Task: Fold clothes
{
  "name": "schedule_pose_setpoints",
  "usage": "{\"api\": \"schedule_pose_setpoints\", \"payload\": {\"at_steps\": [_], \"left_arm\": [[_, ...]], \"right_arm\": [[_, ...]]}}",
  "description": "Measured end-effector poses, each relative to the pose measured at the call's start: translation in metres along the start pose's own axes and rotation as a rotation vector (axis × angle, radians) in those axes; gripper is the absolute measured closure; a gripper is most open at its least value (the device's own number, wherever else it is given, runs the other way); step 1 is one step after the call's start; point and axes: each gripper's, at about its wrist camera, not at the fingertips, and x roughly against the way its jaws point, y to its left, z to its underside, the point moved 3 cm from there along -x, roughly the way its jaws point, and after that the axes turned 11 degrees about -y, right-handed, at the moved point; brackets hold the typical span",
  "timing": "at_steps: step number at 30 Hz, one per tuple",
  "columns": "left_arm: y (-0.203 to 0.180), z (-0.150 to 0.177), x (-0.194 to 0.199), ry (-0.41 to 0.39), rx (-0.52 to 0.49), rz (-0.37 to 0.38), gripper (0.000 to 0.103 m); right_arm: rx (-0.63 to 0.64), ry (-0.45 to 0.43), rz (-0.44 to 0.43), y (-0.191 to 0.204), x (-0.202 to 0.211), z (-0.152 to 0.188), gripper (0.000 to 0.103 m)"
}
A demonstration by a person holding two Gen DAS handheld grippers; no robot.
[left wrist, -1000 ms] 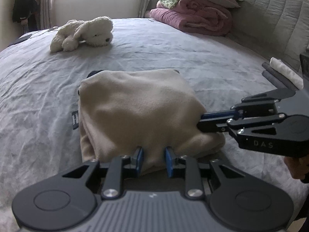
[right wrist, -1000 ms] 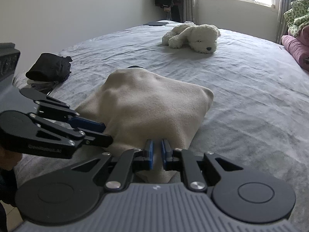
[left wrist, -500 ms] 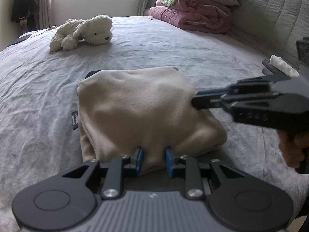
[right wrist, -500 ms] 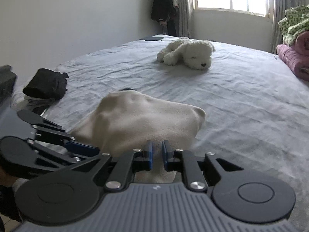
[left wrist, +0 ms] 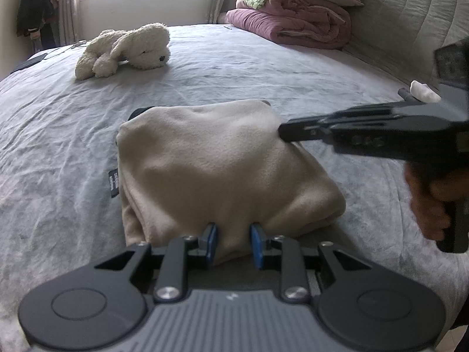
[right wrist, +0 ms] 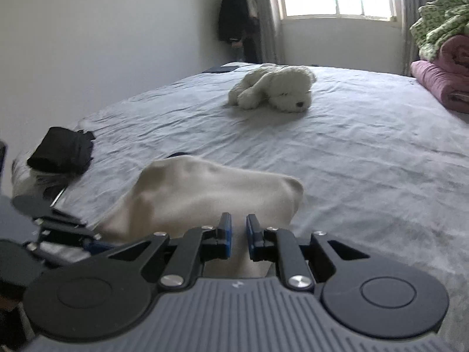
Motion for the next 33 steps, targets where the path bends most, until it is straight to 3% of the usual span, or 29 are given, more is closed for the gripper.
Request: {"api": "schedule_pose_setpoints", "payload": {"at_steps": [9,19,29,33], "left_arm": [[0.001,0.0,0.0,0.003,0.0,0.003,0.076],[0.0,-0.002,-0.001,0.014,-0.006,0.003,0.076],[0.0,-0.001,-0.001,0.02,-0.024,0.017,0.076],[0.002,-0.003,-0.001,0.025,-0.018,0.027,0.076]], "right_arm": [[-0.011,0.042,0.021,-0.004,-0.015,0.013,0.089],[-0.136,-0.031,0.016,-0.027,-0.025,-0.005,0.088],[-0.046,0.04,0.036,-0.032,-0.05,-0.003,0.092],[0.048,0.073,0.066,-0.02,-0.054,-0.003,0.091]]}}
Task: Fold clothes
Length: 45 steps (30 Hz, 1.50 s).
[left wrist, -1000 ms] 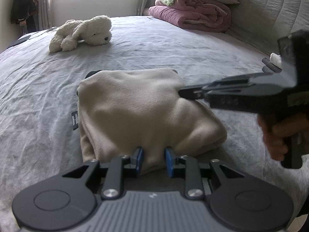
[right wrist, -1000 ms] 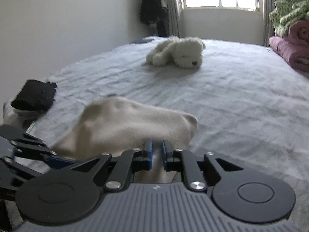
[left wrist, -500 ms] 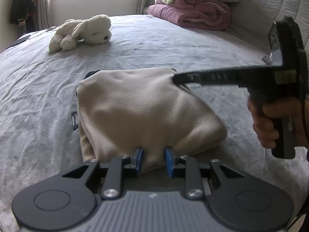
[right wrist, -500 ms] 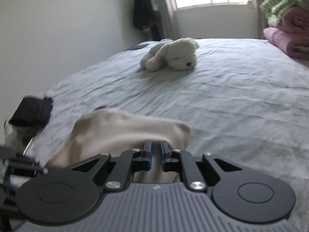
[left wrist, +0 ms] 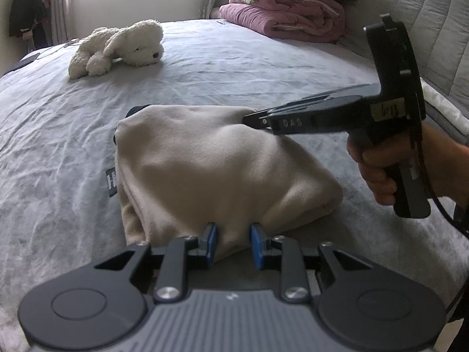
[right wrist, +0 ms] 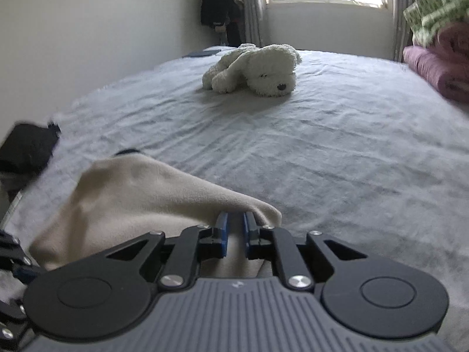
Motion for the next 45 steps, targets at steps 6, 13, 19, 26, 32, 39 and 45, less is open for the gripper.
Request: {"api": "schedule_pose_setpoints", "payload": {"at_steps": [6,13,19,26,32,39,45], "left_arm": [[0.013,-0.007,0.015,-0.027,0.062,0.073,0.071],[0.056,-0.016,0.034,-0.101,0.191,0.021,0.062],[0.086,-0.008,0.022,-0.058,0.374,-0.001,0.062],[0.103,0.004,0.01,-0.012,0.55,0.058,0.06],[0.108,0.012,0.006,0.009,0.592,0.064,0.06],[0.108,0.013,0.005,0.011,0.581,0.061,0.06],[0.111,0.014,0.005,0.016,0.621,0.067,0.059]], "right_arm": [[0.03,0.012,0.051,-0.003,0.028,-0.018,0.067],[-0.116,0.026,0.054,-0.027,0.082,0.007,0.054],[-0.446,0.083,-0.006,-0.047,0.079,0.033,0.054],[-0.687,0.116,-0.11,-0.056,0.078,0.039,0.054],[-0.849,0.158,-0.215,-0.052,0.077,0.049,0.051],[-0.997,0.168,-0.285,-0.045,0.079,0.06,0.043],[-1.02,0.146,-0.276,-0.039,0.08,0.063,0.038]]}}
